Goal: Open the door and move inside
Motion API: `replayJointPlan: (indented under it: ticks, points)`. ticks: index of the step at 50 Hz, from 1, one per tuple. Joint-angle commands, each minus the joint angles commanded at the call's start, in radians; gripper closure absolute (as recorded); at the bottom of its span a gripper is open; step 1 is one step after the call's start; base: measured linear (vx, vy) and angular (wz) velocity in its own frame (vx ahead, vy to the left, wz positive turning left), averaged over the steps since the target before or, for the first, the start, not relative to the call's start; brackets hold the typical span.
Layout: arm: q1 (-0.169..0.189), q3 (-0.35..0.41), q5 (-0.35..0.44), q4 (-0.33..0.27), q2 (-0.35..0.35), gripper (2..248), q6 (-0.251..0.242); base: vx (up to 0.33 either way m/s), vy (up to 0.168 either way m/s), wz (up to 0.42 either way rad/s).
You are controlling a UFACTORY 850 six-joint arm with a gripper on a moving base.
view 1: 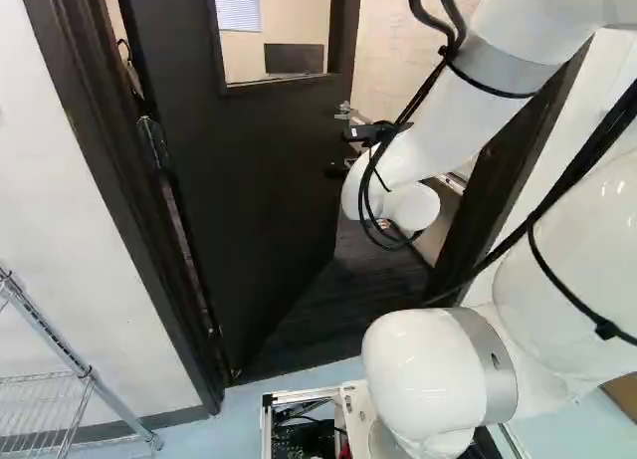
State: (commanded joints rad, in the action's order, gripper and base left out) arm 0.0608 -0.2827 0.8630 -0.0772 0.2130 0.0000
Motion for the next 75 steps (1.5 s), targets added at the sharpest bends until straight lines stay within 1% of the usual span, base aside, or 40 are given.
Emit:
replayJointPlan:
  ticks: [48,75]
  points:
    - [0.000,0.000,0.000,0.000,0.000,3,0.000,0.125,0.076,-0.022]
    - [0.000,-0.001,0.000,0.000,-0.001,3,0.000,0.010,0.006,-0.001]
